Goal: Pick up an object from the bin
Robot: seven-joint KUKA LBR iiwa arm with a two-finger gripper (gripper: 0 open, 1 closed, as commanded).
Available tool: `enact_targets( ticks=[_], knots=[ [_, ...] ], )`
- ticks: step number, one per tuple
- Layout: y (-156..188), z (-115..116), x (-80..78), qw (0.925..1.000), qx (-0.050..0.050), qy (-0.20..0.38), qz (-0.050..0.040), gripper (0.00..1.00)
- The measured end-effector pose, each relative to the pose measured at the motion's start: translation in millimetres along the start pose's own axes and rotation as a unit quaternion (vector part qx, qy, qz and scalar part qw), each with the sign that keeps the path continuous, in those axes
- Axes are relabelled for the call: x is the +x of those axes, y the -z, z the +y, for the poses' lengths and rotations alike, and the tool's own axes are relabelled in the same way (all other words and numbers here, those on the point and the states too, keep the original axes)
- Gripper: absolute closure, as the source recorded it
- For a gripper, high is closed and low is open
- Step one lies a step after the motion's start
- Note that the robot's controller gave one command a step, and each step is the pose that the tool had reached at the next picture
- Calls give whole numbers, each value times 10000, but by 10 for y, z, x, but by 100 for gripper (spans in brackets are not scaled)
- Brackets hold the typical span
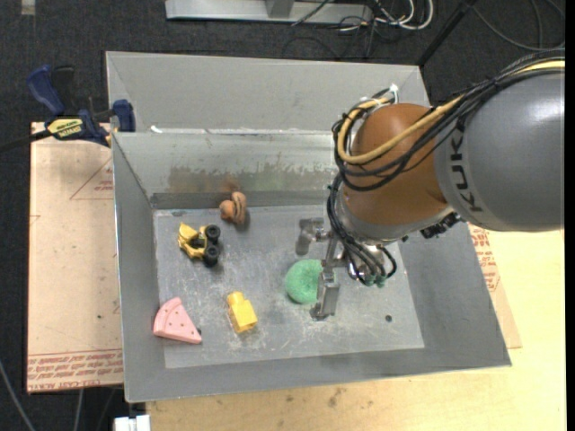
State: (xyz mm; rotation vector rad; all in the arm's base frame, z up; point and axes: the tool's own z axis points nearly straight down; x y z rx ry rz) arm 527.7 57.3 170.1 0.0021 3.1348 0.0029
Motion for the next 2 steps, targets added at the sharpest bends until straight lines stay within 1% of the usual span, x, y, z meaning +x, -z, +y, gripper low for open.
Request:
enact_targets(
  ticks=[1, 2],
  knots=[
    [-334, -115, -135, 10000, 1, -60, 16, 0],
    [-583, -248, -180, 9996, 3, -298, 30, 0]
  ],
)
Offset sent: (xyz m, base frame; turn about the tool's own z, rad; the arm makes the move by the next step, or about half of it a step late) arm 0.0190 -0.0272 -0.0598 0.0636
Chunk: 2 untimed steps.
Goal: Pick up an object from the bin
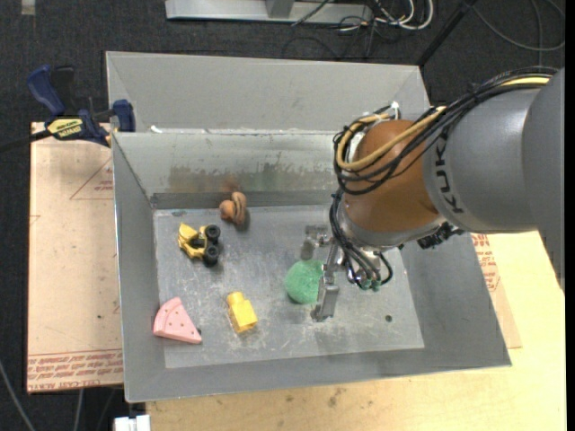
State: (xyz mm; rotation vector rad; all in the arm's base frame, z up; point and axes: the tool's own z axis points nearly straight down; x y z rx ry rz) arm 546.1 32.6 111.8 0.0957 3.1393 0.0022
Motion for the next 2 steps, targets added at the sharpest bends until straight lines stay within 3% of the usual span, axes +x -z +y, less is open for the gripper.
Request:
enact_targets(
  ticks=[1, 2],
  knots=[
    [-106, 31, -166, 10000, 0, -98, -5, 0],
    [-423, 7, -33, 9999, 0, -102, 1, 100]
  ],
)
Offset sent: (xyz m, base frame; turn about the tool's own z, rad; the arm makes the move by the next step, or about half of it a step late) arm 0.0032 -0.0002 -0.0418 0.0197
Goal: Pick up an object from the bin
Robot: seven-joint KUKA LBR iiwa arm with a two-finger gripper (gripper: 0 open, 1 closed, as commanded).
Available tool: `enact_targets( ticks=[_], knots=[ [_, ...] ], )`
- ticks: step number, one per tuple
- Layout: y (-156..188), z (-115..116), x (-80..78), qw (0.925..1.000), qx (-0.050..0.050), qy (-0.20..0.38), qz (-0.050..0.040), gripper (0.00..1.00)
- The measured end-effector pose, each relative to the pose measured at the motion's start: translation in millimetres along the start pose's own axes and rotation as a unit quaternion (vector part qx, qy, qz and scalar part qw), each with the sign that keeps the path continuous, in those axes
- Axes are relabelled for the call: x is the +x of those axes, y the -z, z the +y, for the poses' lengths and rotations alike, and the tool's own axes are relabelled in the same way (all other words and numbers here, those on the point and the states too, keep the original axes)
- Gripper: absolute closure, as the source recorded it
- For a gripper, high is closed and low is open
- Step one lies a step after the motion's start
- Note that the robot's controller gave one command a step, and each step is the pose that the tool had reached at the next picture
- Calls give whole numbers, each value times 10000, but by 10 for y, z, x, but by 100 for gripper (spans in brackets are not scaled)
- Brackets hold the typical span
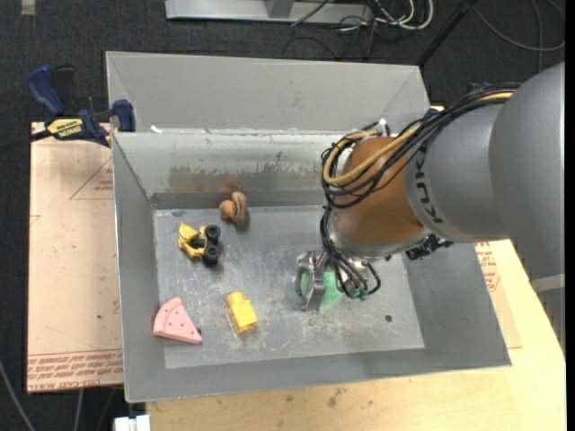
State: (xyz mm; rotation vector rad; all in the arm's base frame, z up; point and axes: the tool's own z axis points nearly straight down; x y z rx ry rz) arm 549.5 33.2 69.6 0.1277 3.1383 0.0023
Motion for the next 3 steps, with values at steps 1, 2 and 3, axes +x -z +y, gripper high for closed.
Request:
enact_targets(
  ticks=[1, 2, 3],
  knots=[
    [0, -2, 0, 10000, -1, -3, 0, 100],
    [0, -2, 0, 10000, -1, -2, 0, 100],
    [1886, 27, -342, 9999, -5, 115, -61, 100]
  ],
)
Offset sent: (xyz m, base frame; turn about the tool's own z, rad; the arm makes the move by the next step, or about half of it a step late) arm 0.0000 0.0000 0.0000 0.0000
